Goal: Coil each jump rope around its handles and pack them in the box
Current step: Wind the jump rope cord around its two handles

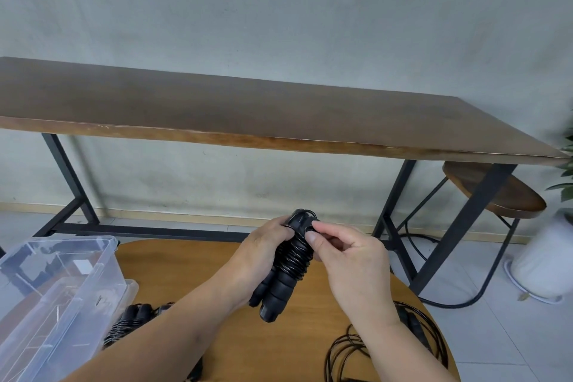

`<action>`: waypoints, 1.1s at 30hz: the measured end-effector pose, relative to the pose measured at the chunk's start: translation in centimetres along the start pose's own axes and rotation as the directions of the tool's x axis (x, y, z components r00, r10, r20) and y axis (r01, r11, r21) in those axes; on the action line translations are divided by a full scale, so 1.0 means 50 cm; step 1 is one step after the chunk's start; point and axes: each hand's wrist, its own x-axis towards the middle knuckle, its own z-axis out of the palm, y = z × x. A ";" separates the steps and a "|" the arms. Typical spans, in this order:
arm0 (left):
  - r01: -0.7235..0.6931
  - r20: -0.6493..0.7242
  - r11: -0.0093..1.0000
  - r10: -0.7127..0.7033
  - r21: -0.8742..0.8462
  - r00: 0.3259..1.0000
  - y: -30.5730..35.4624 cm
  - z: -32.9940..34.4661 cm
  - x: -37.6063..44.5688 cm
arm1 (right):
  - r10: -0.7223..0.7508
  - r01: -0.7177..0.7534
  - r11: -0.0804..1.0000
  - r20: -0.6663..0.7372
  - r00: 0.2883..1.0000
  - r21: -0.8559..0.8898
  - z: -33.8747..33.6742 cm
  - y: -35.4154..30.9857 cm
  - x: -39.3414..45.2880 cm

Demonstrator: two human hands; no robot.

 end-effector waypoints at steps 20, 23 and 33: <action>-0.136 -0.026 0.948 0.150 0.289 0.988 -0.035 -0.003 0.032 | -0.461 0.422 0.685 0.094 0.882 -0.594 0.026 0.018 -0.005; -0.156 -0.028 0.924 0.176 0.349 0.984 -0.038 -0.007 0.036 | -0.454 0.415 0.668 0.104 0.885 -0.617 0.031 0.025 -0.005; -0.206 -0.034 0.912 0.233 0.356 0.972 -0.058 -0.011 0.043 | -0.504 0.426 0.539 0.128 0.854 -0.727 0.042 0.032 -0.005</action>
